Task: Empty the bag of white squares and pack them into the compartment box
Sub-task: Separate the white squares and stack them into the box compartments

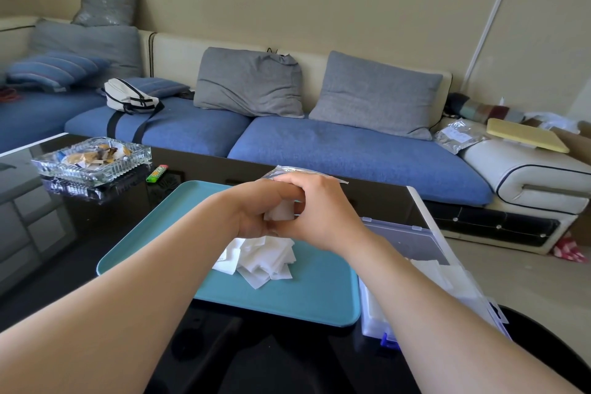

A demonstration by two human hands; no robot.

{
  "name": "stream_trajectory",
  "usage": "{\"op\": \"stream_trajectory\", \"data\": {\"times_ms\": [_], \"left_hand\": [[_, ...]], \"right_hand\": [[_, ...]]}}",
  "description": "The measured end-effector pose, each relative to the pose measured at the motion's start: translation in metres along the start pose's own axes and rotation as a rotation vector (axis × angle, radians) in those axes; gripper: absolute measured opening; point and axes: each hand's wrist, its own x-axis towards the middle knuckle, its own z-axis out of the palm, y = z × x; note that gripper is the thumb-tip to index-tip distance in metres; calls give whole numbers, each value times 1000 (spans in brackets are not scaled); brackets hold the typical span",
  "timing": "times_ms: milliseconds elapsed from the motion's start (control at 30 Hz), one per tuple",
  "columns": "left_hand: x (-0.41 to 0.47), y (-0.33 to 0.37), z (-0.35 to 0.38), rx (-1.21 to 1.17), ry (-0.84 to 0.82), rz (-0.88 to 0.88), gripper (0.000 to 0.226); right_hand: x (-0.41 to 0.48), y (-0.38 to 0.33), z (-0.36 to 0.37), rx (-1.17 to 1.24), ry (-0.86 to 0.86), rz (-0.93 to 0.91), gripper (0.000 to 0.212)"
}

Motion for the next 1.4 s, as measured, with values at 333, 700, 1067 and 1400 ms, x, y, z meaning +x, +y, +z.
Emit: {"op": "stream_trajectory", "data": {"times_ms": [333, 700, 1067, 1400], "left_hand": [[5, -1, 3, -24, 21, -3, 19], [3, -6, 13, 436, -87, 58, 14], [1, -12, 50, 358, -125, 168, 63], [-3, -22, 100, 360, -144, 157, 35]], "right_hand": [[-3, -2, -8, -50, 42, -1, 29], [-14, 10, -38, 132, -66, 228, 32], [-47, 18, -67, 22, -23, 193, 26], [-89, 32, -111, -14, 128, 378, 17]]}}
